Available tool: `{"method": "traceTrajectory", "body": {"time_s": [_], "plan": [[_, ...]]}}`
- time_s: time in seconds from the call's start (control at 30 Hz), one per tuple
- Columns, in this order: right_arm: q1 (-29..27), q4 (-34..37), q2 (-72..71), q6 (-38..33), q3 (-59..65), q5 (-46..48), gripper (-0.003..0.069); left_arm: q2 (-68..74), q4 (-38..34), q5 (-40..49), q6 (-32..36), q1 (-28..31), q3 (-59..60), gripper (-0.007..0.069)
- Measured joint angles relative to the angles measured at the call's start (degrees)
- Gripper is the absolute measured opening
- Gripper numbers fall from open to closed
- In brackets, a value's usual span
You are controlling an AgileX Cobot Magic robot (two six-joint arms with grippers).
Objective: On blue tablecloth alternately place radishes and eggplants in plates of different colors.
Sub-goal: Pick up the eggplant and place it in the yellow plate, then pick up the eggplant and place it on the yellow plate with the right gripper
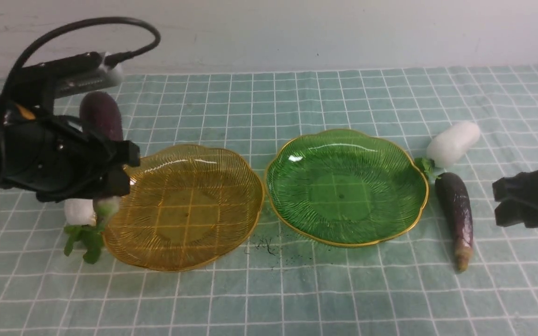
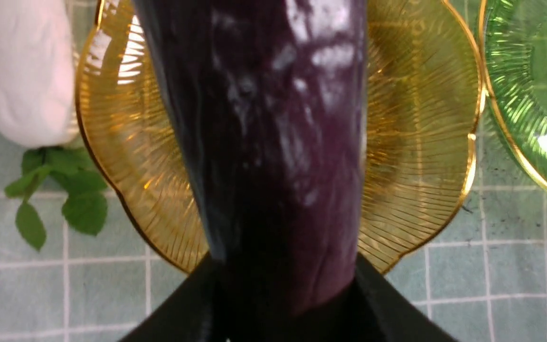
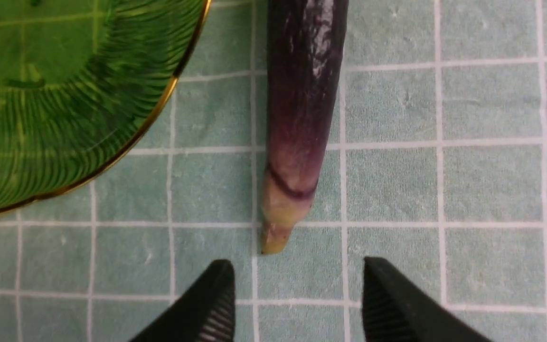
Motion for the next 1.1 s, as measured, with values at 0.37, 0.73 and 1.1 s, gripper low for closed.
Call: {"method": "traceTrajectory", "body": {"time_s": [0.37, 0.73, 1.1], "plan": [[0.0, 6.5, 14.39, -5.16, -4.22, -6.82, 0.0584, 18.63, -2.54, -2.98, 7.31, 0.0, -4.12, 0.0292], [0.0, 6.83, 21.86, -5.55, -10.27, -3.92, 0.0263, 21.61, -1.99, -1.73, 8.18, 0.0, -6.29, 0.0569], [4.22, 14.88, 10.36, -4.72, -18.82, 6.04, 0.0288, 8.87, 10.47, 11.74, 3.51, 1.54, -14.3, 0.0022]]}}
